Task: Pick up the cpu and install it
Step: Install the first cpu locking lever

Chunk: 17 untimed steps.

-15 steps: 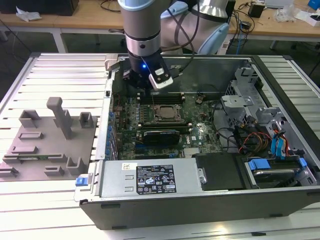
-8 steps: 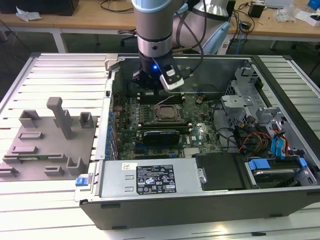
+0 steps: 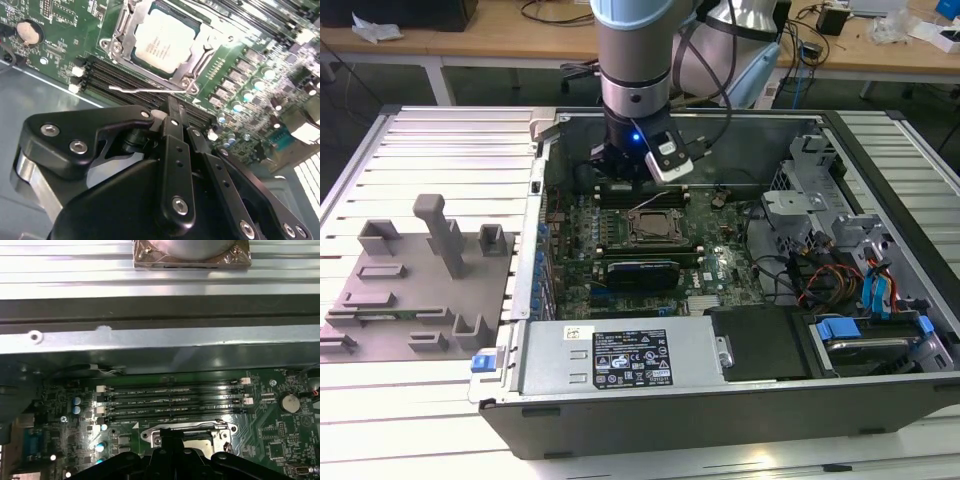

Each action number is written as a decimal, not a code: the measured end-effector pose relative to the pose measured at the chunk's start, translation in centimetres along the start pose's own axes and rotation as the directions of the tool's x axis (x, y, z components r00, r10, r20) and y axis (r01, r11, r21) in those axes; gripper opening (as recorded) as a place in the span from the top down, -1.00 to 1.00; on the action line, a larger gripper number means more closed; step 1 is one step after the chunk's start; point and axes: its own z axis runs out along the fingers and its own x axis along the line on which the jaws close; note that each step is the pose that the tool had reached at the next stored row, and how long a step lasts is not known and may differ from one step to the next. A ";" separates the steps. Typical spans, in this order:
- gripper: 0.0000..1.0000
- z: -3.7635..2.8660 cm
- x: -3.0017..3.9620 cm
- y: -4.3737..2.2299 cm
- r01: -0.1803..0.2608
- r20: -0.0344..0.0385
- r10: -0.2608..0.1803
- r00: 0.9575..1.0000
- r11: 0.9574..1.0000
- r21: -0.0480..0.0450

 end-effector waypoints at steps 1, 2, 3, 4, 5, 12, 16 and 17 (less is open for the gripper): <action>0.79 0.24 -0.35 -0.02 0.000 0.000 0.000 1.000 1.000 0.000; 0.79 0.36 -0.59 -0.03 0.000 0.000 0.000 1.000 1.000 0.000; 0.79 0.47 -0.79 -0.04 0.000 0.000 0.000 1.000 1.000 0.000; 0.79 0.63 -1.13 -0.05 0.000 0.000 0.000 1.000 1.000 0.000; 0.79 0.68 -1.26 -0.05 0.000 0.000 0.000 1.000 1.000 0.000; 0.79 1.25 -1.64 0.90 0.000 0.000 0.000 1.000 1.000 0.000; 0.79 1.56 -1.72 1.18 0.000 0.000 0.000 1.000 1.000 0.000; 0.79 2.11 -1.83 1.09 -0.027 0.005 0.027 1.000 1.000 0.005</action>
